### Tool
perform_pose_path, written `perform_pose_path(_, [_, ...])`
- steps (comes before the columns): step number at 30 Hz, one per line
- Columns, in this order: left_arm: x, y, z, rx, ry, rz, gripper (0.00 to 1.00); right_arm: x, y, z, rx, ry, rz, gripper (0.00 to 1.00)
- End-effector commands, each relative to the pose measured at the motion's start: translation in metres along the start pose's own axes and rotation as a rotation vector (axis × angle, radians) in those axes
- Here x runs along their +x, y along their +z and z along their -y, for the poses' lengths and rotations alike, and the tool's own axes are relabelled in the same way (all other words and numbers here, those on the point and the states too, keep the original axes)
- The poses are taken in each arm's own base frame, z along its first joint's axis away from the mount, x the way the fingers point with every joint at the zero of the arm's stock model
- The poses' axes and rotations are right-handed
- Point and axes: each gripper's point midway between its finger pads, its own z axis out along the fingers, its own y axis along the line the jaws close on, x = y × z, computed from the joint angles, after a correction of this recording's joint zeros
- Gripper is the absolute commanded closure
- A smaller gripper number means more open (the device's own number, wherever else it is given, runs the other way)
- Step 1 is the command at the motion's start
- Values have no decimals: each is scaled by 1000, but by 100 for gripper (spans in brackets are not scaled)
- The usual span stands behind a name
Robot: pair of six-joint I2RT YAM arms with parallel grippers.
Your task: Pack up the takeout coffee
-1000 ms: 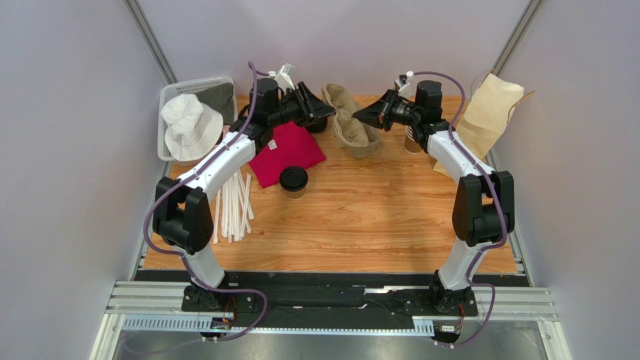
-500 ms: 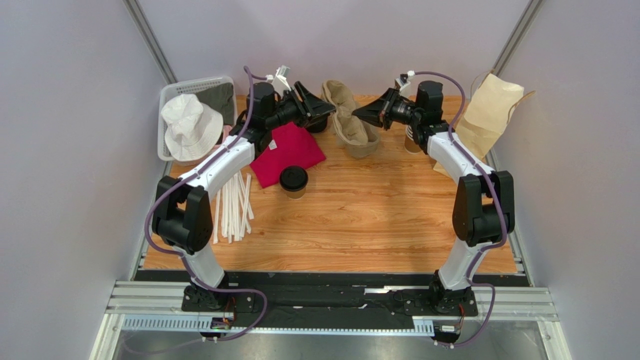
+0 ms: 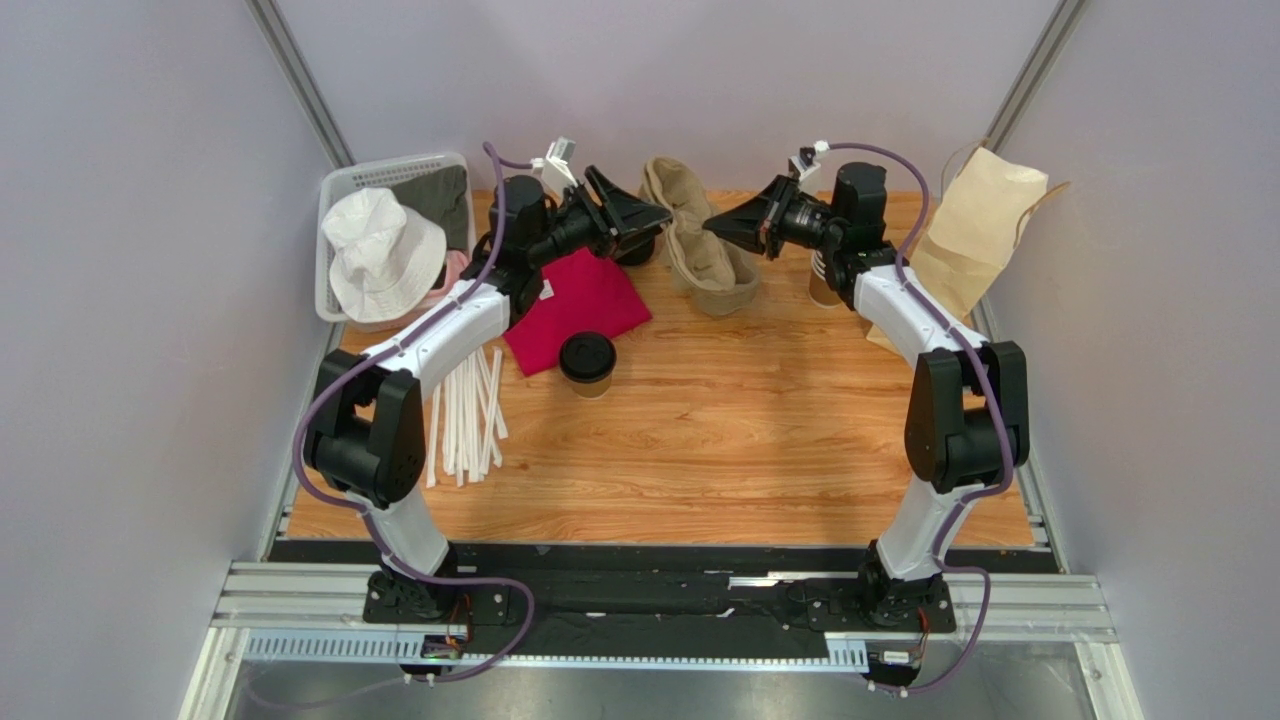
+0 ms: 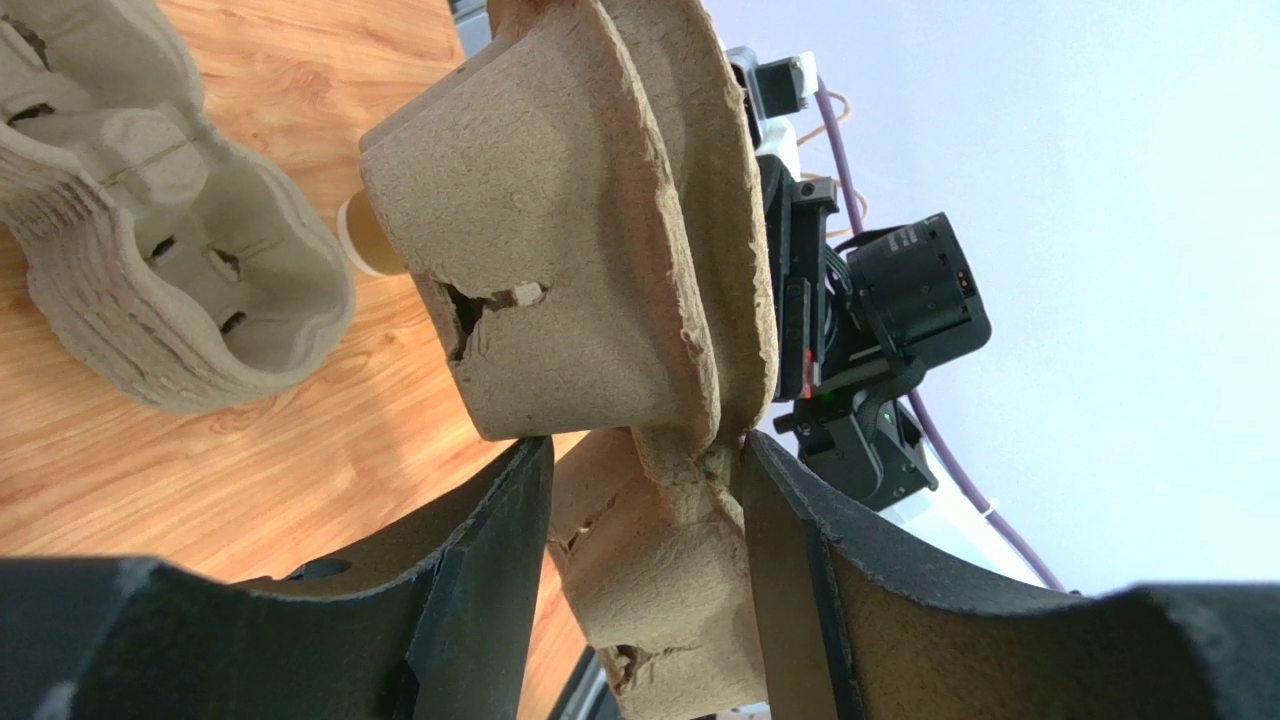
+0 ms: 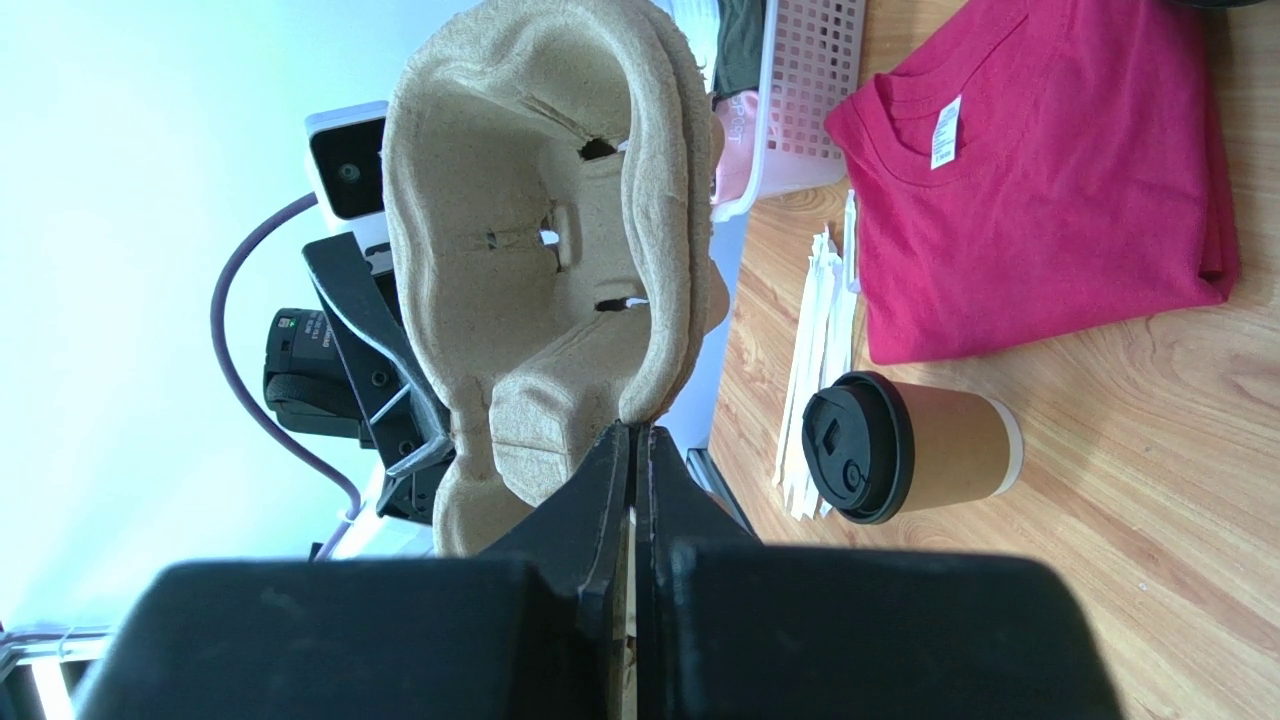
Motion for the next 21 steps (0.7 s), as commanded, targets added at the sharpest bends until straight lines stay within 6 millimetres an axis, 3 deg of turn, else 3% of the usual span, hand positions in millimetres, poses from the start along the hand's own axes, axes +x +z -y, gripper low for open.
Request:
perform_pose_path(1, [4, -7, 25, 80, 29, -22, 42, 6, 2, -23, -67, -51, -22, 100])
perform_pose_path(11, [5, -8, 19, 68, 18, -20, 42, 6, 2, -27, -79, -46, -26, 100])
perform_pose_path(21, [1, -9, 31, 137, 6, 1, 37, 7, 3, -24, -92, -22, -26, 100])
